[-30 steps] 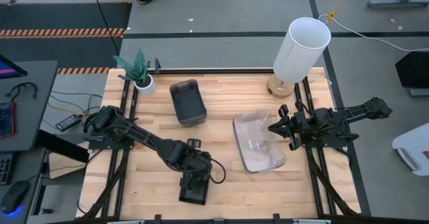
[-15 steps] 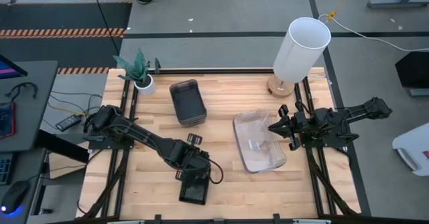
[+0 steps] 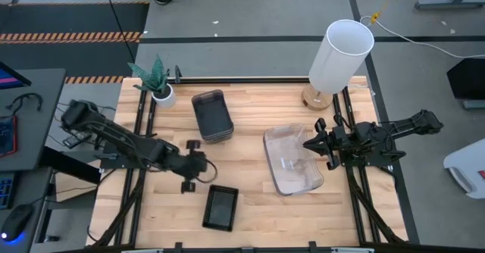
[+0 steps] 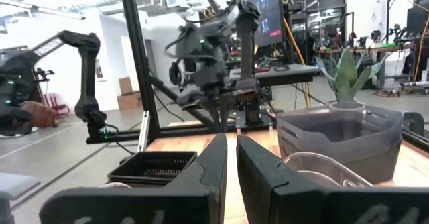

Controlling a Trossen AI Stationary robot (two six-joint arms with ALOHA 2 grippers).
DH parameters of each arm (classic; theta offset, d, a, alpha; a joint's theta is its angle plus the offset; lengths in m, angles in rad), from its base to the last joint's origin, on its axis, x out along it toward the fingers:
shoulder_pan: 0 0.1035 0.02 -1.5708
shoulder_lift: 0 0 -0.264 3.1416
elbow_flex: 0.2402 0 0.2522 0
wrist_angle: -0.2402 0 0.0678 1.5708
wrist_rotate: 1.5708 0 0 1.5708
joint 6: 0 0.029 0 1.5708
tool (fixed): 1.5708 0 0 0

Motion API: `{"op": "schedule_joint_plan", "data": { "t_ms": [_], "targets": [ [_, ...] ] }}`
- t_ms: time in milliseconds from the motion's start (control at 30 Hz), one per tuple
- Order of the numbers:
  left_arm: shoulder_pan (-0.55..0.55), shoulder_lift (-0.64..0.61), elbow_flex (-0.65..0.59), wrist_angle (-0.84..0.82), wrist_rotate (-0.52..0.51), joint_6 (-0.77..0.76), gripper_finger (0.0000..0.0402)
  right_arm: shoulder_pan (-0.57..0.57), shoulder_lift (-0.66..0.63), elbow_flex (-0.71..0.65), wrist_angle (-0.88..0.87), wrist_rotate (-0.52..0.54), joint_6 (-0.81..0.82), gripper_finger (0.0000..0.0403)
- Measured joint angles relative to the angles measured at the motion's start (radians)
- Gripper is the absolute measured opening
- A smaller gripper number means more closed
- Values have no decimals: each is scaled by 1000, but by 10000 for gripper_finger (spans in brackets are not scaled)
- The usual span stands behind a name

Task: Stack baskets by color
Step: Return to Home Position

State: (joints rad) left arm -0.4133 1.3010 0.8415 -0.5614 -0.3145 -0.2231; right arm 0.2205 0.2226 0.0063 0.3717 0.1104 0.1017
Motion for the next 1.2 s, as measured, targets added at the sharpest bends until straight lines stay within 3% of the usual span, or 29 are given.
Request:
{"op": "schedule_joint_plan", "data": {
  "t_ms": [300,767,1000,1200],
  "targets": [
    [80,-351,-294,234,-15,43,5,0,0,0,1,0,0,41],
    [169,-888,-620,375,-15,30,2,0,0,0,0,0,0,41],
    [171,-1109,-700,364,-26,30,1,0,0,0,1,0,0,41],
    [170,-1274,-701,250,-77,60,1,0,0,0,1,0,0,41]
  ]
}}
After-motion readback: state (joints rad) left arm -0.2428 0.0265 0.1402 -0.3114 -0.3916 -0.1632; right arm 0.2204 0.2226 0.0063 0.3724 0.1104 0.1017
